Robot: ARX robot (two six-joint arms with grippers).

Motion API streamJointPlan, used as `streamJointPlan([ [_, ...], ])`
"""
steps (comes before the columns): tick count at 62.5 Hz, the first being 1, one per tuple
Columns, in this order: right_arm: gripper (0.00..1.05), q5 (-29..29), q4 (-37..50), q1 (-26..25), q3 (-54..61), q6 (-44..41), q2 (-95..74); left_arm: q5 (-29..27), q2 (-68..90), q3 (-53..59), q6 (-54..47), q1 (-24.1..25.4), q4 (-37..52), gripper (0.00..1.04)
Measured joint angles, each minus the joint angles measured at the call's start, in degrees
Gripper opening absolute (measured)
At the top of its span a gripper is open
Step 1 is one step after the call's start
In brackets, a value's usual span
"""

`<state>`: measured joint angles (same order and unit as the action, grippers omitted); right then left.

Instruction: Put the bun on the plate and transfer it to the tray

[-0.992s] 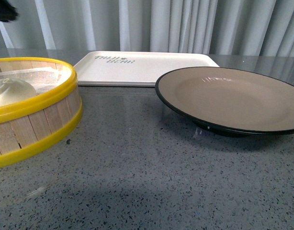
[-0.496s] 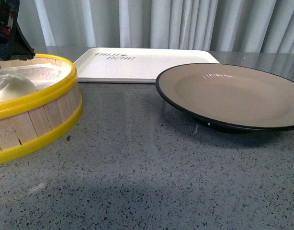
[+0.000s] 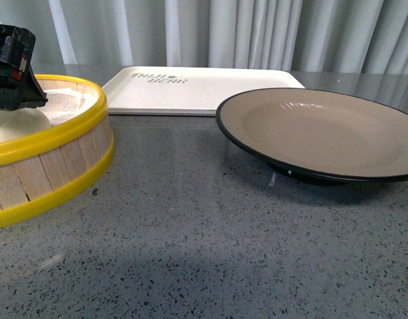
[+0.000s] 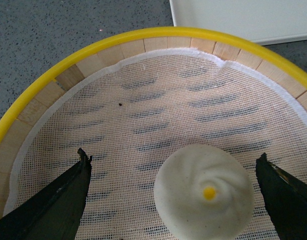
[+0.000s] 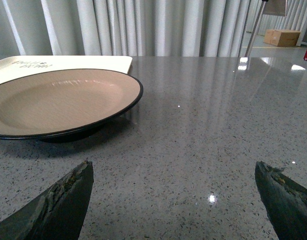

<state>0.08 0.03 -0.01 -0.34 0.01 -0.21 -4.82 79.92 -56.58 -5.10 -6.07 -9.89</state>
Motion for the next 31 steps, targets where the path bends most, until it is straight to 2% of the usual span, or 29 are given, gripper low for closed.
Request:
streamJointPlan([
  [25, 0.96, 0.00, 0.00, 0.00, 0.02, 0.00, 0.00, 0.02, 0.66, -0.02, -1.09, 0.72, -1.38, 0.98],
  [31, 0.96, 0.00, 0.00, 0.00, 0.02, 0.00, 0.00, 0.35, 0.74, -0.04, -1.14, 0.63, -1.51, 0.81],
])
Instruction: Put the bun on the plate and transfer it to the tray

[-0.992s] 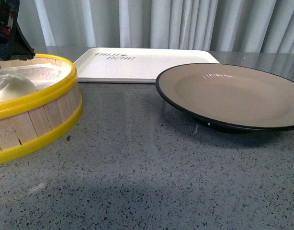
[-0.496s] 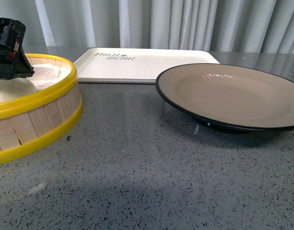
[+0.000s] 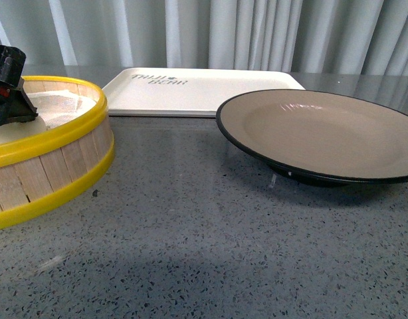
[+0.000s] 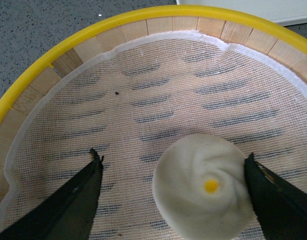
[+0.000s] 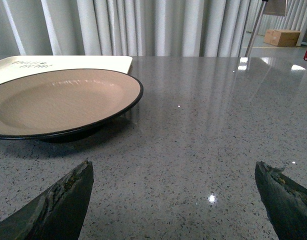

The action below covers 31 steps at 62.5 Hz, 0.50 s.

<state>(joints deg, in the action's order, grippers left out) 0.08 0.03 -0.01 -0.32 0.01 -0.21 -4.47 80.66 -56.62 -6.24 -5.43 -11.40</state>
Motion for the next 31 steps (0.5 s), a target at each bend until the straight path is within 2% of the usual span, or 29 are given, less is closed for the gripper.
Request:
streamJointPlan([
  [11, 0.96, 0.00, 0.00, 0.00, 0.00, 0.00, 0.00, 0.55, 0.00, -0.90, 0.00, -0.09, -0.37, 0.40],
  [21, 0.96, 0.00, 0.00, 0.00, -0.02, 0.00, 0.00, 0.59, -0.07, -1.53, 0.00, -0.09, -0.79, 0.17],
  [25, 0.96, -0.02, 0.00, 0.00, 0.00, 0.00, 0.00, 0.55, -0.15, -1.84, 0.02, -0.09, -1.11, 0.04],
  [31, 0.96, 0.00, 0.00, 0.00, 0.00, 0.00, 0.00, 0.57, -0.48, -2.03, -0.13, -0.20, -1.55, 0.04],
])
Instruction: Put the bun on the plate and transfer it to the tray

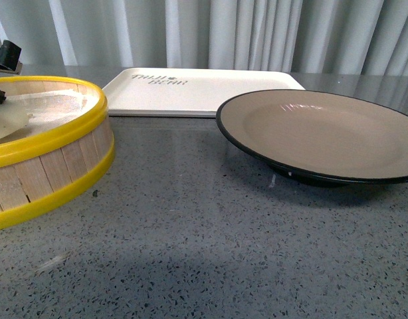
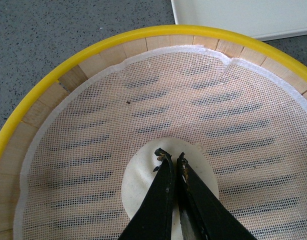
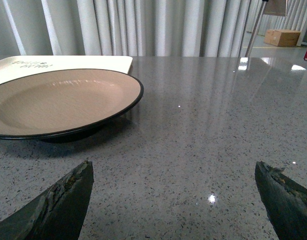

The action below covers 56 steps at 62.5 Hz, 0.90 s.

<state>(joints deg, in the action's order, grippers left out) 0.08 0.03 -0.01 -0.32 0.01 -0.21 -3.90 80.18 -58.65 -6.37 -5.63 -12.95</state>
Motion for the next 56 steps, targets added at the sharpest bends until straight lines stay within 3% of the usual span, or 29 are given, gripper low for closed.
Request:
streamJointPlan([
  [29, 0.96, -0.02, 0.00, 0.00, -0.02, 0.00, 0.00, -0.04, -2.56, -6.19, 0.57, -4.85, -1.99, 0.04],
  [36, 0.96, 0.00, 0.00, 0.00, 0.00, 0.00, 0.00, -0.07, -2.32, -9.03, 1.31, -9.55, -1.38, 0.04],
  [56, 0.96, 0.00, 0.00, 0.00, 0.00, 0.00, 0.00, -3.19, 7.74, -21.75, 1.40, -29.03, 1.44, 0.04],
])
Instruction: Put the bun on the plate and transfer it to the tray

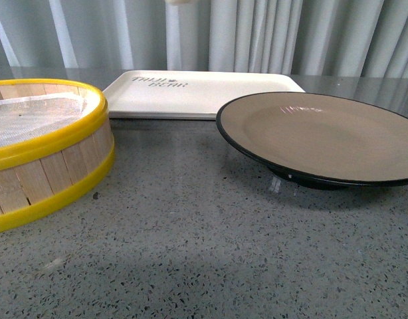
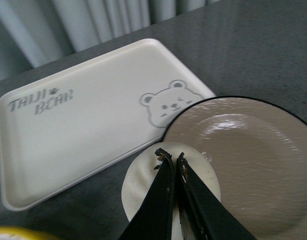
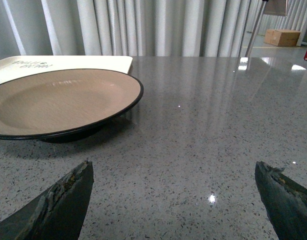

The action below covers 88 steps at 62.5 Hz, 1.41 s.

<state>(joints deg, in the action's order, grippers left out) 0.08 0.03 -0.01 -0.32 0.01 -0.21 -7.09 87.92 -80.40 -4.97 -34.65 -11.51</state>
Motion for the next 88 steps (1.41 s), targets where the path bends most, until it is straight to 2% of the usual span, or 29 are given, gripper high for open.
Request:
streamJointPlan([
  [13, 0.96, -0.02, 0.00, 0.00, -0.02, 0.00, 0.00, -1.07, 9.68, -5.75, -1.11, -8.11, 1.20, 0.04],
  [24, 0.96, -0.02, 0.00, 0.00, -0.02, 0.00, 0.00, -1.79, 15.63, -9.05, -1.68, -10.78, 1.99, 0.04],
  [61, 0.96, -0.02, 0.00, 0.00, 0.00, 0.00, 0.00, -4.61, 23.52, -12.76, -5.42, -9.70, 3.23, 0.04],
  [88, 0.96, 0.00, 0.00, 0.00, 0.00, 0.00, 0.00, -5.35, 23.41, -8.74, -5.35, -7.54, 4.09, 0.04],
])
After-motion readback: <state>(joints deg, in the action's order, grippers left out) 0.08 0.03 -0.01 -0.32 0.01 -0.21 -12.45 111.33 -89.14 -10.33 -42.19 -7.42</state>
